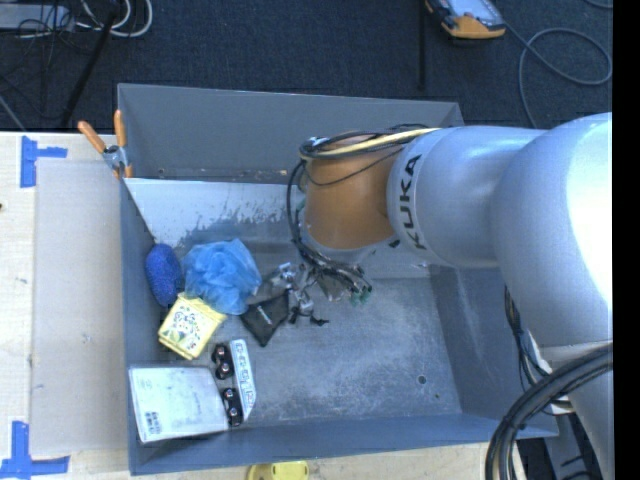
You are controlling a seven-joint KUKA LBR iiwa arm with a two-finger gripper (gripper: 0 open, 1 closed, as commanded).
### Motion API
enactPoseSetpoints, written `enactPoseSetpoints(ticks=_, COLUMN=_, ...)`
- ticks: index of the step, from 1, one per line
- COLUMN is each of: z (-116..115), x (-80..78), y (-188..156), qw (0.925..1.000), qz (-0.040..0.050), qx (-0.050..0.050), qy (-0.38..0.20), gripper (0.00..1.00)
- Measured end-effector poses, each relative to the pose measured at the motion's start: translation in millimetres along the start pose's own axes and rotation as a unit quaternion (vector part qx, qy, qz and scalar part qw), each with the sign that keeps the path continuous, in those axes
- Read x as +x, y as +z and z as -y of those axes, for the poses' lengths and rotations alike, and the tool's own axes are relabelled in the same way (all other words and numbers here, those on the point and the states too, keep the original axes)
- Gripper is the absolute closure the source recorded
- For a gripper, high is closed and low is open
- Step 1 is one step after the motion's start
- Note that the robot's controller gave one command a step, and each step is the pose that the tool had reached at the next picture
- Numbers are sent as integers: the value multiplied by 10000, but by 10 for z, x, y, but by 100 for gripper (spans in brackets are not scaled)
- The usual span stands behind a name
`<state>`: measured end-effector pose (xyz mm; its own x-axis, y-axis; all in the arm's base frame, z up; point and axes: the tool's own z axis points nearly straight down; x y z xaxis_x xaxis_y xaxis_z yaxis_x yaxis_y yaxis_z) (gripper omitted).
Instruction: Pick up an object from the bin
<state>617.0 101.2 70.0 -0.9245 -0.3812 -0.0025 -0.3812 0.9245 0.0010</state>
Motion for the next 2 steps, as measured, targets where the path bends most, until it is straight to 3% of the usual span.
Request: enactPoseSetpoints(ticks=2, z=-6, x=19, y=-106, qw=10000, qz=-37, qx=-7, qy=3, gripper=100)
